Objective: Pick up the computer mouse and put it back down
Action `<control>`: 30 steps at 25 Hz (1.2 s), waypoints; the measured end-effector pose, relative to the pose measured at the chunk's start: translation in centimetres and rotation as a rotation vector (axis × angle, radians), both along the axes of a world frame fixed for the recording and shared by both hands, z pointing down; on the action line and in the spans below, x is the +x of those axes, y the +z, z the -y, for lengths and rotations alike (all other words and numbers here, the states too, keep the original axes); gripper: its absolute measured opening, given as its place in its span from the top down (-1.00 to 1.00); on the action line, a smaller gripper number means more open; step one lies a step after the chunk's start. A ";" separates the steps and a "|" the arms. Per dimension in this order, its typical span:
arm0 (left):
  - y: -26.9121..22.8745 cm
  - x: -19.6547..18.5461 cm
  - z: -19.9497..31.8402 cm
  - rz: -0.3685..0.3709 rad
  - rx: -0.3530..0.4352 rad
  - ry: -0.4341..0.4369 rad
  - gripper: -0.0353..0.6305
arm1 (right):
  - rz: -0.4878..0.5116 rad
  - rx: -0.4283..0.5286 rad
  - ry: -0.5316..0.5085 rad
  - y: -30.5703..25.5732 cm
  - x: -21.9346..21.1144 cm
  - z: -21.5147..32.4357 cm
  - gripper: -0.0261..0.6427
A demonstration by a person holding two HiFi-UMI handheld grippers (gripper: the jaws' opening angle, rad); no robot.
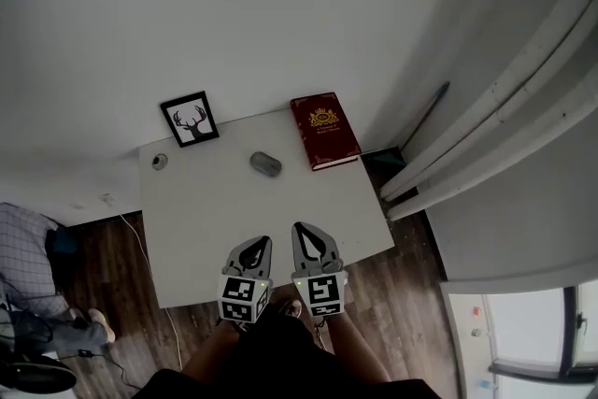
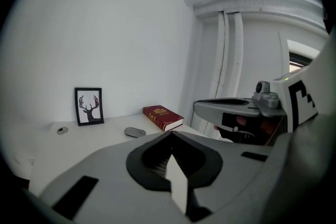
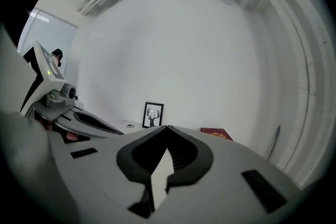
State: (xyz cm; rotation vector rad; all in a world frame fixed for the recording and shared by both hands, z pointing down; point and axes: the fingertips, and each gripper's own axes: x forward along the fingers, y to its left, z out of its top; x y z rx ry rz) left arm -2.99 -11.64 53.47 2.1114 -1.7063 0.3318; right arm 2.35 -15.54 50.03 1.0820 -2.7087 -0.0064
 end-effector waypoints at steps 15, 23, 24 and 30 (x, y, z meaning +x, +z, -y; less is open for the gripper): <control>-2.4 -3.9 -5.9 -0.006 0.060 0.033 0.89 | 0.032 0.021 0.041 -2.7 -3.5 -6.2 0.86; -4.8 -6.8 -9.7 -0.029 0.135 0.065 0.89 | 0.063 0.058 0.082 -5.0 -5.9 -11.2 0.86; -5.1 -6.8 -10.1 -0.036 0.145 0.070 0.89 | 0.061 0.065 0.093 -5.4 -5.7 -11.8 0.86; -5.6 -6.4 -12.1 -0.067 0.169 0.121 0.89 | 0.078 0.058 0.188 -6.5 -3.7 -14.6 0.86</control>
